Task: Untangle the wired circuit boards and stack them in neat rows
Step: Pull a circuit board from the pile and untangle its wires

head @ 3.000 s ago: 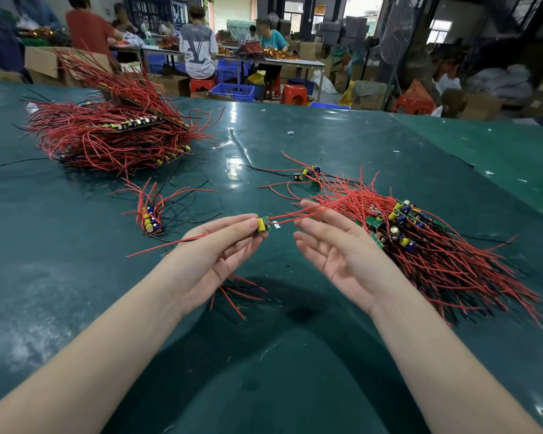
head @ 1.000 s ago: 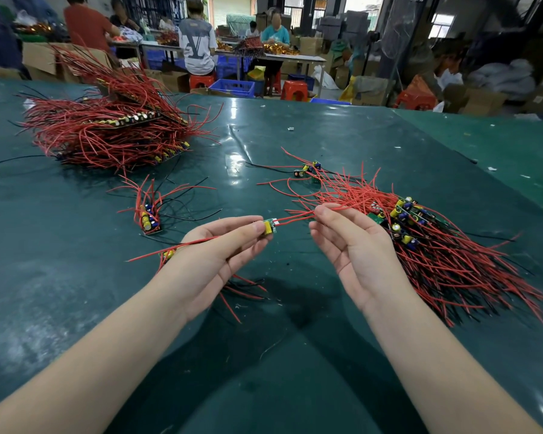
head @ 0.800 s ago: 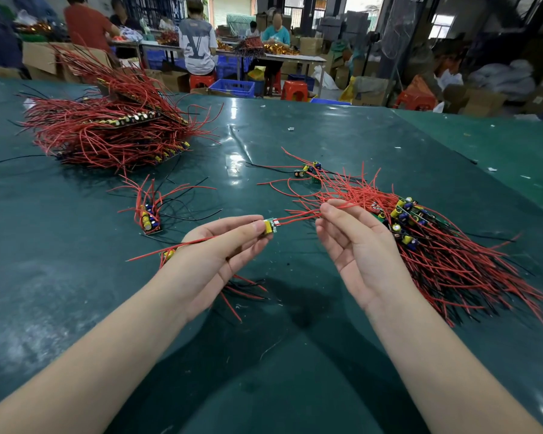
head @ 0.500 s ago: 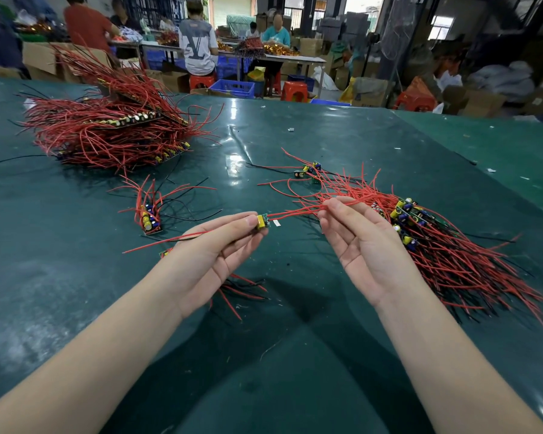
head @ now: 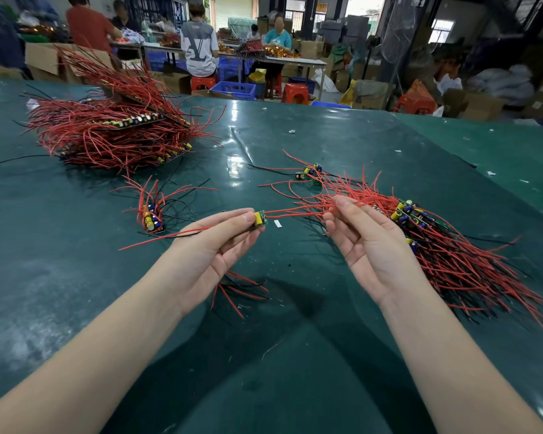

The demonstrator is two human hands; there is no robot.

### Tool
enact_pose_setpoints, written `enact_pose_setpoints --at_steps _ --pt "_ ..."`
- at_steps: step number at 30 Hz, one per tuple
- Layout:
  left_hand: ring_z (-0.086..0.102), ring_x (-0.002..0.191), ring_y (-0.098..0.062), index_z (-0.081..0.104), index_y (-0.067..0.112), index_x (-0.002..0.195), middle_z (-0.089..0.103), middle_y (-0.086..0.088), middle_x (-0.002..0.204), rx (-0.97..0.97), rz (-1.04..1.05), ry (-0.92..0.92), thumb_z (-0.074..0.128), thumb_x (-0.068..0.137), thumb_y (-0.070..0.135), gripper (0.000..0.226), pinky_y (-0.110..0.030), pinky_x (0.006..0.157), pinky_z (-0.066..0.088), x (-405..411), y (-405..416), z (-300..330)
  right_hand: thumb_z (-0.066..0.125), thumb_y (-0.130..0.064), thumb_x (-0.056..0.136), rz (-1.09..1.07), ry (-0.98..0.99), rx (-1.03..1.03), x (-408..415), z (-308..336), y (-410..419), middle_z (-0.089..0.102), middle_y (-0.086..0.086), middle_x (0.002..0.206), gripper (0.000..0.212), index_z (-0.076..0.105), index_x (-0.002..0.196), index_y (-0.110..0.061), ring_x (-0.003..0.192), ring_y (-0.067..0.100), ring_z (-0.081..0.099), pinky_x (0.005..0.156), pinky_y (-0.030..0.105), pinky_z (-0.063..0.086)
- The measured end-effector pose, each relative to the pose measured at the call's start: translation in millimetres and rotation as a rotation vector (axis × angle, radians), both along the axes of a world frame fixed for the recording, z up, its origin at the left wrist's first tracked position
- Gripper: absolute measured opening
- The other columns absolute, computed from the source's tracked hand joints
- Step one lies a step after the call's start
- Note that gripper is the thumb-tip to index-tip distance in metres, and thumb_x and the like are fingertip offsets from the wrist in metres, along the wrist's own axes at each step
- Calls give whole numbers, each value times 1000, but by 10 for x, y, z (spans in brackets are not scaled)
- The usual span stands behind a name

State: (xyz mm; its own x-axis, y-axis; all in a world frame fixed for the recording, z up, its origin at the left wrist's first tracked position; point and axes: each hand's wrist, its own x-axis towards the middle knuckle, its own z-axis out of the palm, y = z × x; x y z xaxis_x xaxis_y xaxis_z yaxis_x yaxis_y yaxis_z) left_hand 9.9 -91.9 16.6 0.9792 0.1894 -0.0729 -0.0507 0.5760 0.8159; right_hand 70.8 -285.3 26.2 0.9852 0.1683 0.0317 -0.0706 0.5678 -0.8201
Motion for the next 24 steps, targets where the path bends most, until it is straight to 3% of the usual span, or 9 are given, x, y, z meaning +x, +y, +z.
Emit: enact_pose_setpoints --at_steps 7,12,17,24 --pt "73 82 -18 79 6 76 75 -11 85 -21 26 -12 72 64 9 14 -16 65 55 20 35 -8 67 1 75 -49 -41 18 35 4 -54 72 5 73 15 77 69 -8 70 13 71 65 17 55" --pt "73 79 -17 79 6 74 75 -11 83 3 16 9 72 64 10 13 -16 63 55 20 43 -11 69 -3 67 -50 -71 2 31 19 -72 72 5 73 9 77 68 -8 70 14 71 65 17 56" --pt "73 78 -17 79 6 73 75 -11 81 26 -2 24 72 63 10 13 -16 63 55 16 31 -17 71 -3 65 -61 -105 -44 42 3 -79 72 5 73 17 69 82 -3 71 15 71 67 19 56" --pt "73 79 -17 77 3 78 75 -13 85 79 -39 12 72 64 9 16 -16 65 55 -24 7 -4 70 3 74 -162 -96 -65 9 3 -70 72 6 69 6 67 77 -1 66 16 71 64 20 56"
